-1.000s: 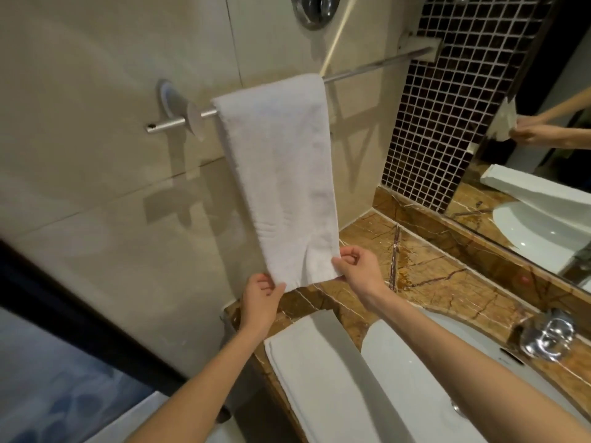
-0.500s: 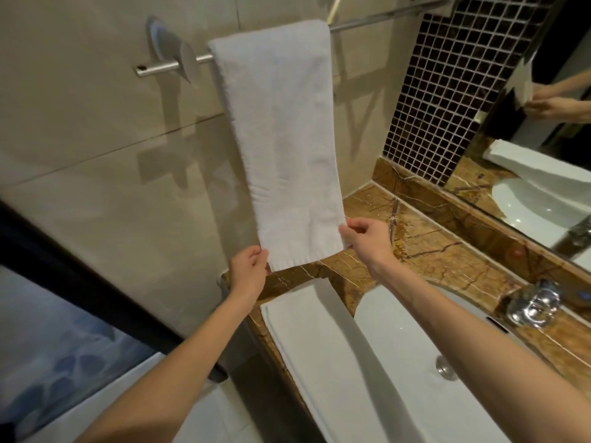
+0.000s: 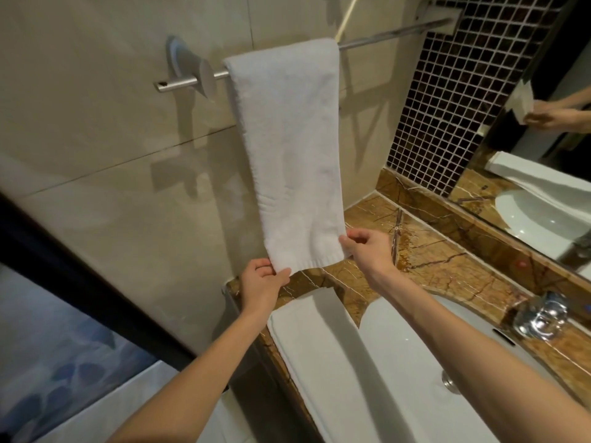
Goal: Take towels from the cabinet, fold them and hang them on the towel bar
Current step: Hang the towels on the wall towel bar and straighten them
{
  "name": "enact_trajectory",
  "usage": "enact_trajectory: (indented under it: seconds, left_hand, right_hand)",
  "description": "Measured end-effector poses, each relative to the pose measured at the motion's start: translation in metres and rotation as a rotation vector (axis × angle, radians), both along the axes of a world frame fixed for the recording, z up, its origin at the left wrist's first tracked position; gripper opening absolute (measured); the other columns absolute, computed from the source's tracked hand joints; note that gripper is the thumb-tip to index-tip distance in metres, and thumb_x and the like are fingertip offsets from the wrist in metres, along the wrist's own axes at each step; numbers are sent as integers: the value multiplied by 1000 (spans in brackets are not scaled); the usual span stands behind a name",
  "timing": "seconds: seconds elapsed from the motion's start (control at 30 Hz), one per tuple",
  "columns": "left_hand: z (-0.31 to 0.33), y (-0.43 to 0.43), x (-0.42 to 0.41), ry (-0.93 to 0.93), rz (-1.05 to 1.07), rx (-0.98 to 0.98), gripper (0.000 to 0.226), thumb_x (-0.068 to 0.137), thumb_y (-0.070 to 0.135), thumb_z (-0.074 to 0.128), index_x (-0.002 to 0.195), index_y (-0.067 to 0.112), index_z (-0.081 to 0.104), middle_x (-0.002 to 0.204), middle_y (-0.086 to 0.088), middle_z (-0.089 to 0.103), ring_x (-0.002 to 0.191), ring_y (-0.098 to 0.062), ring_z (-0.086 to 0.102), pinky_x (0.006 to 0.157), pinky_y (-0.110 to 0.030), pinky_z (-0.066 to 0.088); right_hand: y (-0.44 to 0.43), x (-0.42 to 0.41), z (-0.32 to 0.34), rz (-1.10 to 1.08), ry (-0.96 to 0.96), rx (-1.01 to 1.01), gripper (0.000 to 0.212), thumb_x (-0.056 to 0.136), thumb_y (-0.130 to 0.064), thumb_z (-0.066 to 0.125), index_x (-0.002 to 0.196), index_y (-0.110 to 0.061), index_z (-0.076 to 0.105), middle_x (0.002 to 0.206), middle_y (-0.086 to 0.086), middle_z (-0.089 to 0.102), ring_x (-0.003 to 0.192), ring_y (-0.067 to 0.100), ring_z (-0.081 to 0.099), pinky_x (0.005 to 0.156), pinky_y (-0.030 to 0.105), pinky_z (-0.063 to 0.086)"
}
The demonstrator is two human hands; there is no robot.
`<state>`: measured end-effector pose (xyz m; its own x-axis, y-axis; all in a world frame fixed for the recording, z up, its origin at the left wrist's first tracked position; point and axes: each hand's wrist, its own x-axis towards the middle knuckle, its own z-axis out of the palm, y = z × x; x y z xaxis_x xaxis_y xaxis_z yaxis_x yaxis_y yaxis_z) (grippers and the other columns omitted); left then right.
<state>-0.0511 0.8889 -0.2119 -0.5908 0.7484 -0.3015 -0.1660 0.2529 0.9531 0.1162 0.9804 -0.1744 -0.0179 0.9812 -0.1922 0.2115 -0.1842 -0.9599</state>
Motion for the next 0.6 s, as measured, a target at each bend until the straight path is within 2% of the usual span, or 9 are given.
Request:
enact_trajectory:
  seconds: [0.13, 0.2, 0.27, 0.33, 0.43, 0.5, 0.57, 0.6]
  left_hand:
    - [-1, -3, -5, -41, 33, 3, 29, 76, -1, 75, 99, 7, 60, 89, -11, 70, 77, -18, 71, 72, -27, 59]
    - [0, -6, -6, -34, 9, 7, 27, 77, -1, 75, 98, 7, 61, 89, -10, 70, 81, -19, 71, 72, -26, 59]
    - [0, -7, -5, -26, -28, 8, 24, 78, 0, 74, 98, 8, 61, 88, -9, 70, 81, -17, 70, 71, -24, 59]
    - [0, -6, -4, -27, -64, 8, 22, 79, 0, 73, 96, 8, 62, 87, -8, 70, 80, -17, 70, 71, -23, 59]
    - [-3, -4, -4, -59, -105, 18, 22, 80, -3, 71, 99, 3, 61, 86, -9, 69, 80, -17, 69, 70, -23, 59]
    - [-5, -3, -6, -78, -116, 19, 21, 81, -5, 69, 100, 0, 60, 88, -10, 69, 81, -19, 69, 69, -22, 59]
    - [-6, -3, -10, -65, -133, -2, 18, 83, -5, 67, 98, 2, 60, 91, -12, 68, 84, -20, 68, 69, -23, 59]
    - [-6, -2, -11, -56, -146, -18, 18, 84, -4, 66, 99, 3, 59, 92, -12, 67, 85, -19, 68, 71, -23, 59]
  right_hand:
    - [1, 9, -3, 7, 30, -24, 20, 87, -10, 67, 107, -6, 71, 102, 5, 70, 95, 21, 66, 79, 32, 58]
    - [2, 13, -3, -2, 35, -20, 16, 87, -10, 67, 103, -8, 72, 99, 4, 71, 95, 21, 67, 82, 34, 58]
    - [1, 14, -1, -17, 15, -10, 10, 88, -8, 65, 93, -13, 71, 94, 2, 70, 91, 19, 66, 79, 30, 56]
    - [2, 14, 0, -51, -3, 6, 11, 88, -6, 65, 89, -16, 71, 92, 2, 70, 90, 19, 65, 79, 30, 56]
    - [2, 15, 0, -86, -31, 19, 15, 88, -3, 64, 100, -12, 68, 96, 8, 69, 86, 20, 64, 79, 33, 57]
    - [1, 13, 1, -91, 10, 2, 29, 89, -1, 62, 116, -12, 60, 93, 13, 69, 82, 20, 64, 76, 34, 58]
    - [-1, 9, 2, -82, 17, 1, 36, 90, -2, 61, 124, -13, 56, 95, 17, 69, 83, 20, 65, 67, 25, 54]
    - [-1, 7, 2, -73, -17, 13, 29, 91, -2, 60, 118, -13, 59, 97, 15, 69, 83, 17, 64, 64, 21, 51]
